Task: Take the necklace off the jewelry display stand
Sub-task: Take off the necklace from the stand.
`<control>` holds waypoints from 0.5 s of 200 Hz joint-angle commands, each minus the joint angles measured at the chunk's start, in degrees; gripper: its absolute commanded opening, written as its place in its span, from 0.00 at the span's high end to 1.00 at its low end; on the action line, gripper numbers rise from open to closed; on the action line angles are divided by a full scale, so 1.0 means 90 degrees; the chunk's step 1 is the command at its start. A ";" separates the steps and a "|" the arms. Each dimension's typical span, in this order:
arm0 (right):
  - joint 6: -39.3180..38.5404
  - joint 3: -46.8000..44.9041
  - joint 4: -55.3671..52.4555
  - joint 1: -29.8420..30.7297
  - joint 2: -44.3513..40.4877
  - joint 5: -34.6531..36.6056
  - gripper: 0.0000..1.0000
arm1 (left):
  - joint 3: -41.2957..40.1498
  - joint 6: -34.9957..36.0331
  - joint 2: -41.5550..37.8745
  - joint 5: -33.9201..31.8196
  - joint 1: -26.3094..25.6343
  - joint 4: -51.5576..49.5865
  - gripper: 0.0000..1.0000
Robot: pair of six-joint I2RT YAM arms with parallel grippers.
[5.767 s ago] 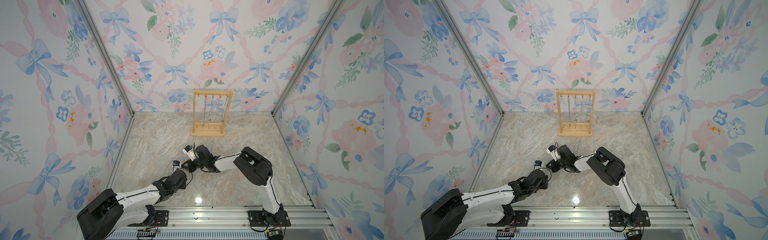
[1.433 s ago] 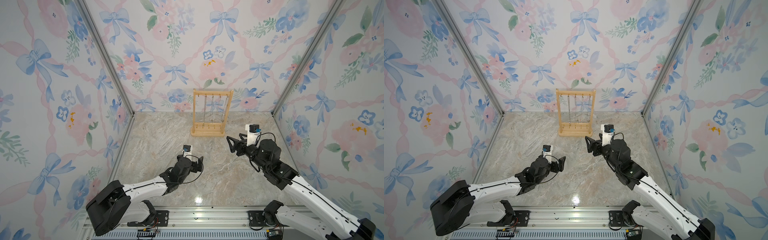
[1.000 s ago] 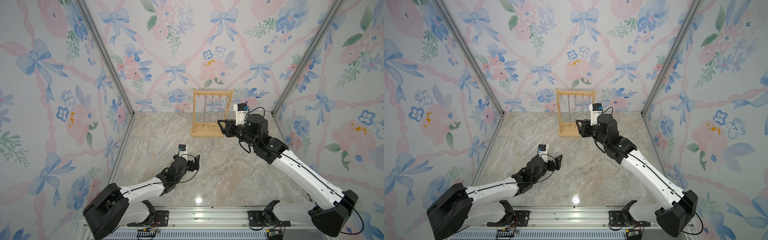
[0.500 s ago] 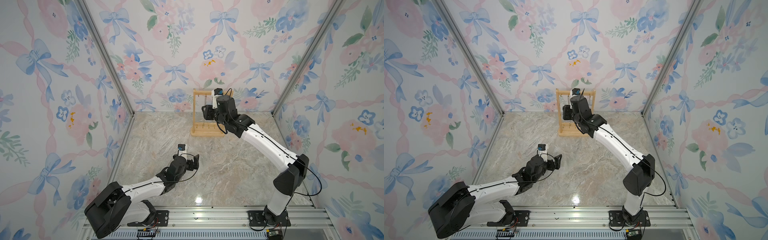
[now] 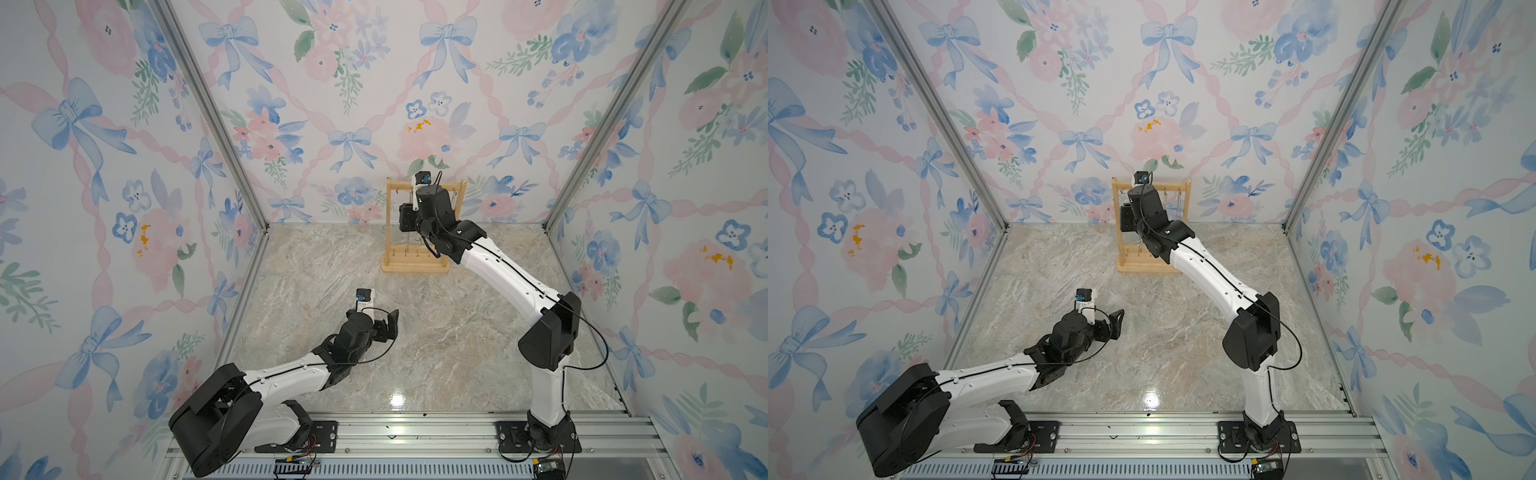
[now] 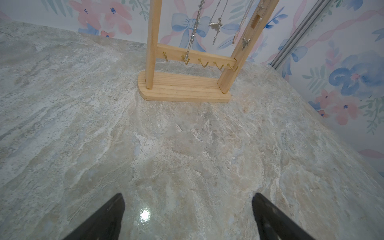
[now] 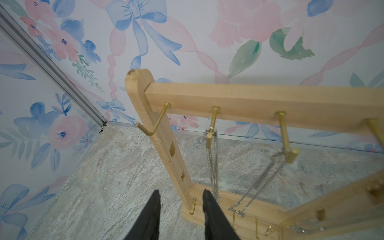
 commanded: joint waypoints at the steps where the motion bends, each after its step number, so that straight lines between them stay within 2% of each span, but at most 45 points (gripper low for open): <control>1: -0.0079 0.0293 0.0011 -0.0184 0.0205 0.0135 0.64 | -0.0068 0.0037 -0.0062 0.0017 0.0051 0.0145 0.02; 100: -0.0107 0.0777 0.0070 -0.0432 0.0746 -0.0015 0.65 | -0.0007 0.0121 0.0170 0.0020 0.0065 0.0149 0.02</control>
